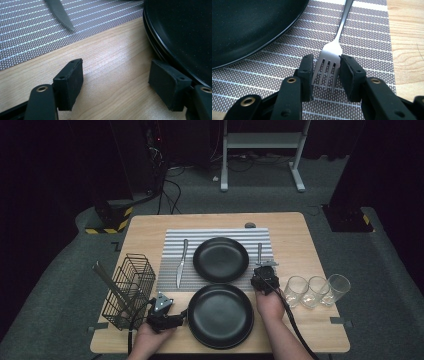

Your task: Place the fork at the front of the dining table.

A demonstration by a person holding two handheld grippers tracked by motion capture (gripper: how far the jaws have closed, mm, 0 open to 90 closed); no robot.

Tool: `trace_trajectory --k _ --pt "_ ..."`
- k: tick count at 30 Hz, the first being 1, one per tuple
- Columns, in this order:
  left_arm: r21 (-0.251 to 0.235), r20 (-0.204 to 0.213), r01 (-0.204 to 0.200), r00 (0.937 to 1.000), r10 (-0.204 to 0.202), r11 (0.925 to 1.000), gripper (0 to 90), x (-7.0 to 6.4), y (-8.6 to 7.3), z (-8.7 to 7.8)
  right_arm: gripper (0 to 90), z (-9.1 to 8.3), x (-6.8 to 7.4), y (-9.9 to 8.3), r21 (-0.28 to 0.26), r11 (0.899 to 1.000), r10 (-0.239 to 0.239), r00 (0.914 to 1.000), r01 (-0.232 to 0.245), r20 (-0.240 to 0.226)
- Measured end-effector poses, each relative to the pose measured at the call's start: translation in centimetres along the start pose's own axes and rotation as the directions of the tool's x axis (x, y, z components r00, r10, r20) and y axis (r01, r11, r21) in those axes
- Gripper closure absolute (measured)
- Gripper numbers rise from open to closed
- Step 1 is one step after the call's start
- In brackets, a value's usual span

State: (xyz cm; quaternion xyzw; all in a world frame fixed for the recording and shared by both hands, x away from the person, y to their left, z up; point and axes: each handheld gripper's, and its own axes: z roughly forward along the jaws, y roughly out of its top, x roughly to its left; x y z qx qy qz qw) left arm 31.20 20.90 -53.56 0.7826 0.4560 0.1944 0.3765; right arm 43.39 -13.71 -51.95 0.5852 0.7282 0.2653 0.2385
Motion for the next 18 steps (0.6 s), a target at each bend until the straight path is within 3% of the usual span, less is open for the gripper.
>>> trace_trajectory --k 10,14,18 --pt "0.0 0.0 0.0 1.0 0.0 1.0 28.0 0.0 0.0 0.0 68.6 -0.23 -0.14 -0.03 -0.016 1.0 -0.016 0.9999 0.016 -0.007" --pt "0.0 0.0 0.0 1.0 0.0 1.0 28.0 0.0 0.0 0.0 68.1 -0.19 -0.09 -0.09 -0.022 0.999 -0.028 0.9996 0.028 -0.002" --pt "0.0 0.0 0.0 1.0 0.0 1.0 28.0 0.0 0.0 0.0 63.6 -0.13 -0.07 -0.11 -0.021 1.0 -0.013 0.9995 0.012 -0.029"
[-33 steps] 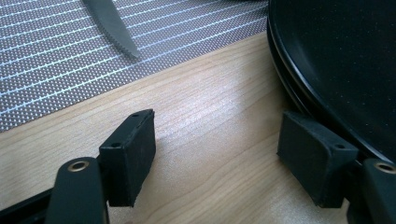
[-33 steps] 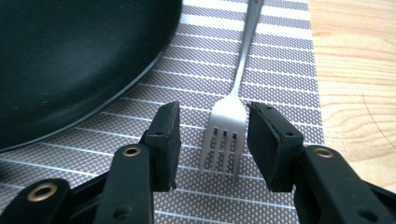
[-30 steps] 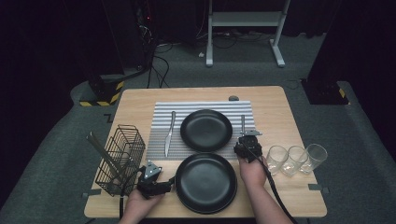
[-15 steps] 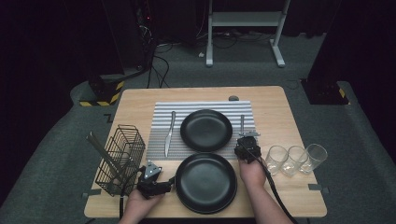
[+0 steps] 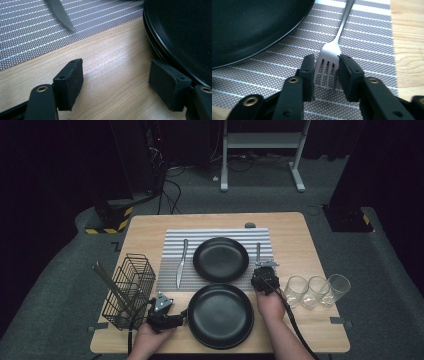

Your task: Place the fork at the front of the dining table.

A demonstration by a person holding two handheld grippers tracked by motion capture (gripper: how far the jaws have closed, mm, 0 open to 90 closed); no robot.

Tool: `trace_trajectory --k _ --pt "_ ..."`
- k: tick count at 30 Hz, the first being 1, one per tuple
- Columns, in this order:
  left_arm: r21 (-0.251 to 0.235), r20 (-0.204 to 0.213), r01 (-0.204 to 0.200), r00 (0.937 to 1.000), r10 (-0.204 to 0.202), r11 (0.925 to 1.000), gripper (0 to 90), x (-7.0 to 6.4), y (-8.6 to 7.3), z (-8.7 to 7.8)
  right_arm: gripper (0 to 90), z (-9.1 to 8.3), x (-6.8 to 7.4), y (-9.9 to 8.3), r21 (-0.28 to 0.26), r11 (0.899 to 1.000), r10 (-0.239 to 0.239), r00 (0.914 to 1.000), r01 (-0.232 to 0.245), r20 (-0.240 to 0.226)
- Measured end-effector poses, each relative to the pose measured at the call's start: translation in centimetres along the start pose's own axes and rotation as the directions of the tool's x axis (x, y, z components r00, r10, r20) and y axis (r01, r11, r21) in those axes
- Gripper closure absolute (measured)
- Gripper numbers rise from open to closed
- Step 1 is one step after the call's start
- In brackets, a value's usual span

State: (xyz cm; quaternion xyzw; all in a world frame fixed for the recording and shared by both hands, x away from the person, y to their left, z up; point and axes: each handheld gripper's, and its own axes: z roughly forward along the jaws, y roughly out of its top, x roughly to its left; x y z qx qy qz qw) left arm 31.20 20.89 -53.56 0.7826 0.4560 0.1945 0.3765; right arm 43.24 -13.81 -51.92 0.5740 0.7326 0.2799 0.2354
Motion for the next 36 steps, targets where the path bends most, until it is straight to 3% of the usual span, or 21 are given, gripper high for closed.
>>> trace_trajectory --k 8,11,20,25,36 --pt "0.0 0.0 0.001 1.0 -0.001 1.0 28.0 -0.01 0.0 0.0 57.7 -0.06 -0.07 -0.01 -0.008 1.0 0.024 0.9997 -0.024 0.006" --pt "0.001 0.0 0.001 1.0 -0.001 1.0 28.0 0.0 0.0 0.0 62.7 -0.02 -0.03 -0.03 -0.003 1.0 0.031 0.9995 -0.031 -0.011" --pt "0.0 0.001 0.0 1.0 0.0 1.0 28.0 0.0 0.0 0.0 65.5 -0.13 -0.3 -0.45 -0.018 1.0 0.011 0.9999 -0.011 -0.01" --pt "-0.001 0.0 -0.001 1.0 0.001 1.0 28.0 0.01 0.0 0.0 65.7 -0.06 -0.67 -0.66 -0.018 0.999 0.037 0.9989 -0.037 -0.028" --pt "-0.002 0.001 0.0 1.0 0.0 1.0 28.0 0.0 0.0 0.01 57.7 -0.12 -0.1 -0.63 -0.016 0.999 0.036 0.9984 -0.036 -0.043"
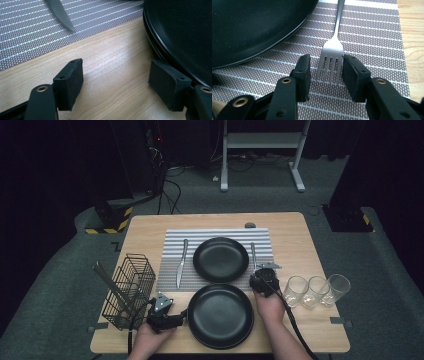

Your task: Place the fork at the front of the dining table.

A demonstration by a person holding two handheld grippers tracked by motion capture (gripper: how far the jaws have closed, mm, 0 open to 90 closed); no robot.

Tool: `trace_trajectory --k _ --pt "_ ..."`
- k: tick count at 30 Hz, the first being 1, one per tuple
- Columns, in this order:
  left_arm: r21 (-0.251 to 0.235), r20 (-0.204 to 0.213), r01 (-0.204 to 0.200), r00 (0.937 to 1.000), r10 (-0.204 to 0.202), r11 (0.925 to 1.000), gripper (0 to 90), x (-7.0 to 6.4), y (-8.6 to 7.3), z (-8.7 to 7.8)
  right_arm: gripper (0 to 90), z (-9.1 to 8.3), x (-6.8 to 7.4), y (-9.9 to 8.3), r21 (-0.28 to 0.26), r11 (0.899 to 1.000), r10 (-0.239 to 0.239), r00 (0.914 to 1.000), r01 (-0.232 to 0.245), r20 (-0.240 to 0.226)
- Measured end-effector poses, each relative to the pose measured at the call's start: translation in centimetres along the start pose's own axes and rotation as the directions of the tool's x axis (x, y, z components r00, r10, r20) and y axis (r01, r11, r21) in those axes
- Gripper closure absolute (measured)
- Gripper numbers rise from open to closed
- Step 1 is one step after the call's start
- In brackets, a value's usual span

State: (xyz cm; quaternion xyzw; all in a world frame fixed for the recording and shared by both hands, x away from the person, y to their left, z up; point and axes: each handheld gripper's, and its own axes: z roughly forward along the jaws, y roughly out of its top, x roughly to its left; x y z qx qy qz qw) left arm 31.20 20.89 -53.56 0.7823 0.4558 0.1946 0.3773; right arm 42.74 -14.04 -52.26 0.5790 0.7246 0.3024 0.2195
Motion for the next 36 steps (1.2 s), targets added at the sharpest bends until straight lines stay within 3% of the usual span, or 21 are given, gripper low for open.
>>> trace_trajectory --k 17,24,31,36 --pt "0.0 0.0 0.0 1.0 0.0 1.0 28.0 0.0 0.0 0.0 58.9 -0.9 0.5 -0.5 -0.003 1.0 -0.003 0.9999 0.003 -0.01" --pt "-0.001 -0.001 0.002 1.0 -0.002 1.0 28.1 0.0 0.0 0.0 55.5 -2.2 0.5 -0.4 -0.05 0.999 -0.007 0.9998 0.006 -0.017" --pt "-0.003 -0.001 0.012 0.9999 -0.012 0.9999 28.6 -0.1 -0.1 -0.1 54.7 -4.1 0.7 -1.2 -0.116 0.991 -0.063 0.9973 0.058 -0.037" --pt "-0.006 -0.005 0.026 0.9997 -0.026 0.9996 28.8 -0.1 -0.1 -0.1 55.0 -5.2 1.0 -2.8 -0.17 0.978 -0.129 0.991 0.121 -0.036"
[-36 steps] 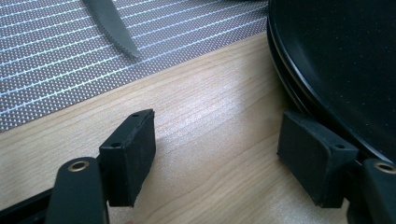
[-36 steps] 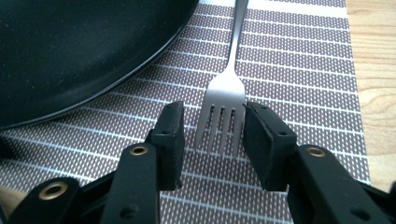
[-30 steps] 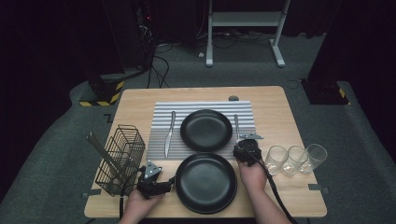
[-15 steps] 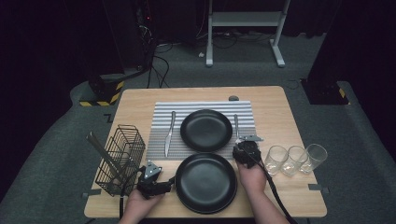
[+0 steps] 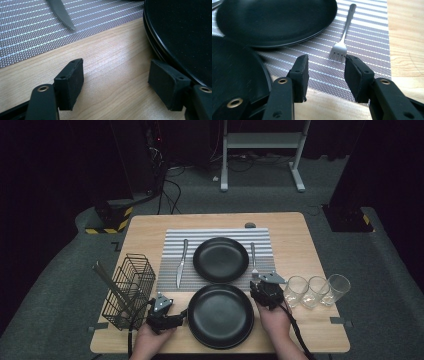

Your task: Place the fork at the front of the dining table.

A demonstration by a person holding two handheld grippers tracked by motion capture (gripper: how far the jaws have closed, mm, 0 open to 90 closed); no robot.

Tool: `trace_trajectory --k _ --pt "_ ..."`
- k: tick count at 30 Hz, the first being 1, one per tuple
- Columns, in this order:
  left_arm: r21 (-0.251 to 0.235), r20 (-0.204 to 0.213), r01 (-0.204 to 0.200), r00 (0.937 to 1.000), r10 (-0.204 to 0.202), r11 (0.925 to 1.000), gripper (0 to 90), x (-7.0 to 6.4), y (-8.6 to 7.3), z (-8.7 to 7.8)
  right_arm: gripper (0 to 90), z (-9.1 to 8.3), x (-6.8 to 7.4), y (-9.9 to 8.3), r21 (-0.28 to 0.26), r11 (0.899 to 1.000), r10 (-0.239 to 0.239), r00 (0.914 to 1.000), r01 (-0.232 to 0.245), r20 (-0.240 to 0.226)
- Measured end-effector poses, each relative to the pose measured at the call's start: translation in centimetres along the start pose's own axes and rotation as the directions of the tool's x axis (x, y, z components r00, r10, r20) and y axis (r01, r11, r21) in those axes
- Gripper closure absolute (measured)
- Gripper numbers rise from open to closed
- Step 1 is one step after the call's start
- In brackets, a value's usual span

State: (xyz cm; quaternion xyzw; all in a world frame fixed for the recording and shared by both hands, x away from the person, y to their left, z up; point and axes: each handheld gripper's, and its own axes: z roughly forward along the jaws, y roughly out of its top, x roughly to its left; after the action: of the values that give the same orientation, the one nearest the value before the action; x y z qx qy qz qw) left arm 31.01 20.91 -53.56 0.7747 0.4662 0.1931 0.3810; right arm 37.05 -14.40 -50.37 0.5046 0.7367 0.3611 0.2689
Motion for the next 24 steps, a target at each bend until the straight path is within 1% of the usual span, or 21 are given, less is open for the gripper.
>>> trace_trajectory --k 1,3,6,12,14,17,19,21,24 --pt "-0.001 -0.002 0.005 1.0 -0.005 1.0 28.8 0.0 0.0 0.0 55.4 -0.2 0.0 -0.2 -0.005 1.0 -0.004 0.9999 0.003 -0.01" --pt "0.0 -0.012 0.007 0.9999 -0.007 1.0 28.8 -0.1 0.0 0.0 55.7 -0.6 -0.2 -0.6 -0.014 1.0 0.01 0.9992 -0.01 -0.037" --pt "0.002 -0.028 0.008 0.9996 -0.008 1.0 28.6 -0.2 0.0 0.0 56.2 -1.0 -0.6 -1.1 -0.03 0.999 0.012 0.9979 -0.014 -0.064" --pt "0.017 -0.056 -0.029 0.998 0.03 0.9995 27.9 -0.6 0.0 0.1 56.5 -1.4 -1.5 -2.1 -0.041 0.999 0.006 0.9929 -0.011 -0.119" --pt "0.021 -0.065 -0.046 0.9968 0.048 0.9987 27.6 -0.8 0.0 0.1 56.2 -1.4 -1.8 -2.4 -0.042 0.999 0.014 0.9914 -0.02 -0.13" --pt "0.023 -0.067 -0.046 0.9967 0.048 0.9987 27.4 -1.0 -0.1 0.1 55.6 -1.6 -2.2 -2.5 -0.05 0.999 0.012 0.9894 -0.019 -0.145" --pt "0.023 -0.067 -0.045 0.9967 0.047 0.9987 27.5 -0.9 -0.1 0.1 53.3 -1.7 -2.3 -2.5 -0.059 0.998 0.014 0.987 -0.024 -0.16" --pt "0.023 -0.069 -0.045 0.9965 0.046 0.9987 27.7 -0.9 -0.1 0.1 51.7 -1.9 -2.3 -2.3 -0.073 0.997 0.012 0.9824 -0.026 -0.186" --pt "0.023 -0.07 -0.042 0.9966 0.044 0.9988 27.6 -0.9 0.0 0.1 50.7 -2.5 -2.1 -2.1 -0.091 0.996 -0.002 0.9804 -0.017 -0.197"
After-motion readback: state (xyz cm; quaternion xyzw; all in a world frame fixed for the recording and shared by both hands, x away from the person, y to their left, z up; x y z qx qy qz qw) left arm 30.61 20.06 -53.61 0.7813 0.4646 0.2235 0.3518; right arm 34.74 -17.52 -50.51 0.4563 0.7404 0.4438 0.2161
